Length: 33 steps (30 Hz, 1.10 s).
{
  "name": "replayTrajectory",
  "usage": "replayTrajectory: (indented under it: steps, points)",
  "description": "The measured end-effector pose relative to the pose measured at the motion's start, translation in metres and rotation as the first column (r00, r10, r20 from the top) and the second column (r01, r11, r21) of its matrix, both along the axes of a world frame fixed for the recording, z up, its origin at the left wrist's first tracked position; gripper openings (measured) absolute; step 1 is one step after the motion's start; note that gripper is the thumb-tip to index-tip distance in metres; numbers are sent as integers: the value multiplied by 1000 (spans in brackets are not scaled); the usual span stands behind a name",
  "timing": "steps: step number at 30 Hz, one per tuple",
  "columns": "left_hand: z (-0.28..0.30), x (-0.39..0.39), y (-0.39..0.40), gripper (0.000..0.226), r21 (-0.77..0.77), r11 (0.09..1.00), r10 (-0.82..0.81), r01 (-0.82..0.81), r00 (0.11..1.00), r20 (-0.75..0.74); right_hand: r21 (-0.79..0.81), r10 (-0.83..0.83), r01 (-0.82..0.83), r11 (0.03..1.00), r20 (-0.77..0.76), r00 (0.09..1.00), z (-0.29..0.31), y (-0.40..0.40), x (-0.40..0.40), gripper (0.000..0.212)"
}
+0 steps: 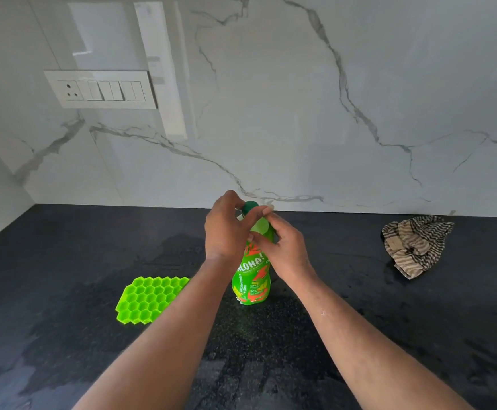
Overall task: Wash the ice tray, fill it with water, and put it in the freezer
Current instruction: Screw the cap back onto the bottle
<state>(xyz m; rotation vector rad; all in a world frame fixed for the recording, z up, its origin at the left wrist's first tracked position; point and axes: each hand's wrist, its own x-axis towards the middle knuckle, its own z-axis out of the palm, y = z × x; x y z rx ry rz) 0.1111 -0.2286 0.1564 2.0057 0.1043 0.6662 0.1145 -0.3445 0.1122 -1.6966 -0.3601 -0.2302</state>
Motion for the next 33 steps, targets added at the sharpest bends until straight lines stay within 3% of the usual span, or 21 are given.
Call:
replayTrajectory:
  steps: [5,10,14,18,22,26,29,33]
  points:
    - [-8,0,5,24,-51,988,-151,149,988,-29,27,4,-4,1000,-4,1000,-2,-2,4,51]
    - [-9,4,14,44,-66,962,-270,265,960,-72,50,15,-15,999,-10,1000,0,-1,5,53]
    - [-5,11,23,75,-122,944,-320,306,940,-118,54,21,-21,998,-4,1000,-2,-2,4,52]
    - [-11,13,32,63,-335,889,-362,313,928,-93,83,44,-43,996,-9,999,-4,-1,5,51]
    - [-10,6,29,75,-371,865,-388,339,919,-64,74,44,-45,996,5,999,-5,1,4,51]
    - [-16,11,27,47,-452,843,-336,290,942,-22,69,40,-40,997,-1,999,-6,0,5,52]
    - [-17,8,25,47,-460,821,-378,337,926,4,61,33,-33,998,-4,999,-6,-2,5,53]
    - [-19,9,26,14,-489,828,-312,275,950,5,58,33,-32,998,-9,999,-9,-1,6,53]
